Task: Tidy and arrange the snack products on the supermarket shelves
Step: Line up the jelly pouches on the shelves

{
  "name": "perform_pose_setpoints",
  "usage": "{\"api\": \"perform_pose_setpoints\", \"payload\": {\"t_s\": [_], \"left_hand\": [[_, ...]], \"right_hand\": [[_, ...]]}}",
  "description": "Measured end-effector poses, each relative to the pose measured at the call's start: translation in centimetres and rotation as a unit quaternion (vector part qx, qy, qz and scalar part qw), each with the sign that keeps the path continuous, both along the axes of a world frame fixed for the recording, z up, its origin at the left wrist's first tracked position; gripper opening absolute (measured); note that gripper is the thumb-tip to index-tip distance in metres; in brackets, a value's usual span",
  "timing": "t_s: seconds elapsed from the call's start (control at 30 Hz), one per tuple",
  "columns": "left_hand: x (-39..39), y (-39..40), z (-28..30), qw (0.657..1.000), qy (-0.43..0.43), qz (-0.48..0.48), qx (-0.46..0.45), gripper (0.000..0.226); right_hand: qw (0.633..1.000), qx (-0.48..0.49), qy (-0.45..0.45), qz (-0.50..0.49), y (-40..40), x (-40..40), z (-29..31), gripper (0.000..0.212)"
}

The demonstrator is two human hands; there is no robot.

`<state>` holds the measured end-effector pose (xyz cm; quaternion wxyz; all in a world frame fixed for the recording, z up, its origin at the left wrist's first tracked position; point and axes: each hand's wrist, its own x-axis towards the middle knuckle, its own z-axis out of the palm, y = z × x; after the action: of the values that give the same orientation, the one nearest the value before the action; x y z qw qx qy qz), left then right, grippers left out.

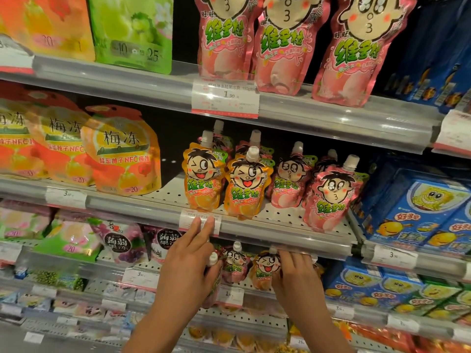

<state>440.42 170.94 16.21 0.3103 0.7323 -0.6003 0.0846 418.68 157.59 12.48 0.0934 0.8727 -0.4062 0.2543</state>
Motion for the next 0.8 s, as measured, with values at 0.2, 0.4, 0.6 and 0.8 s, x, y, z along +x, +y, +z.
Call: {"api": "perform_pose_setpoints", "payload": {"t_s": [0.2, 0.4, 0.6, 0.8], "left_hand": [[0.2, -0.1, -0.5, 1.0, 0.002, -0.005, -0.016, 0.027], [0.3, -0.2, -0.5, 0.999, 0.026, -0.019, -0.026, 0.025], [-0.6, 0.3, 0.6, 0.994, 0.067, -0.068, -0.05, 0.018], [-3.4, 0.4, 2.4, 0.985, 0.068, -0.137, -0.081, 0.023]], "right_hand": [[0.995, 0.05, -0.044, 0.079, 4.4, -1.0, -1.0, 0.049], [0.967, 0.153, -0.098, 0.178, 6.7, 0.8, -0.3, 0.036], [0.913, 0.342, -0.155, 0.161, 7.7, 2.3, 3.1, 0.066], [0.892, 0.358, -0.236, 0.146, 7.9, 2.0, 6.1, 0.041]]}}
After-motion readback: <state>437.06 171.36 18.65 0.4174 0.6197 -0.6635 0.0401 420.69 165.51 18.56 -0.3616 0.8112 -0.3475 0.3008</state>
